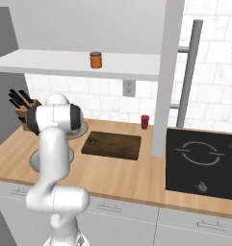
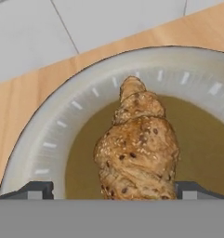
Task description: From the different types of pastries on the counter, select a croissant and place it on the cutting board. Then retrieve a jar of jam from the cabinet and place it alongside the croissant on the cutting board.
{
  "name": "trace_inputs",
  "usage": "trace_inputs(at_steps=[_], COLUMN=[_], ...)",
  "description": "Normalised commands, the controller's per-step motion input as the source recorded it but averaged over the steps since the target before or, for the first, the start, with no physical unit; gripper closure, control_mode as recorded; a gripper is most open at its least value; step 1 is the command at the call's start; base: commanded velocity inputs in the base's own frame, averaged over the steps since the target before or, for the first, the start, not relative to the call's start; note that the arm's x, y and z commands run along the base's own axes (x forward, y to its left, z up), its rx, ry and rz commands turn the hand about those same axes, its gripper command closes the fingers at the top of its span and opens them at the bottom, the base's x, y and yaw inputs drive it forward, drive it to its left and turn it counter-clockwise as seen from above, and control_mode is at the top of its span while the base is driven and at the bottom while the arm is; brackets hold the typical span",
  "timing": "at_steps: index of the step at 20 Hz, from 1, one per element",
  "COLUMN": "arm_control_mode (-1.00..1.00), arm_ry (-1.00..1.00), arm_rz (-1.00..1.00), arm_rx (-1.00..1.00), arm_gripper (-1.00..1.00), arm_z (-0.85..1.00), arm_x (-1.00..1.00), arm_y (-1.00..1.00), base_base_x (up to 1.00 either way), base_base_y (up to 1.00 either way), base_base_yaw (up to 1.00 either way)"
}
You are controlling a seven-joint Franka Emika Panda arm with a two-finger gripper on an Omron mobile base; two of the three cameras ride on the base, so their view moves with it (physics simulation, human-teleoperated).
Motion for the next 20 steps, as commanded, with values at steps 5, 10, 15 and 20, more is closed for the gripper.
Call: trace_inputs(at_steps=[5,10,15,20], arm_control_mode=[-1.0,-1.0,-1.0,-1.0], arm_ry=[0.0,0.01,0.0,0.0], arm_rz=[0.04,0.08,0.06,0.0], arm_rx=[0.0,0.0,0.0,0.02], arm_gripper=[1.0,1.0,1.0,1.0], arm_z=[-0.61,-0.83,-0.75,-0.2], arm_x=[0.15,0.11,-0.02,-0.31], arm_y=[0.34,0.34,0.16,-0.02], base_base_x=[0.0,0.0,0.0,0.0], base_base_y=[0.0,0.0,0.0,0.0], base_base_yaw=[0.0,0.0,0.0,0.0])
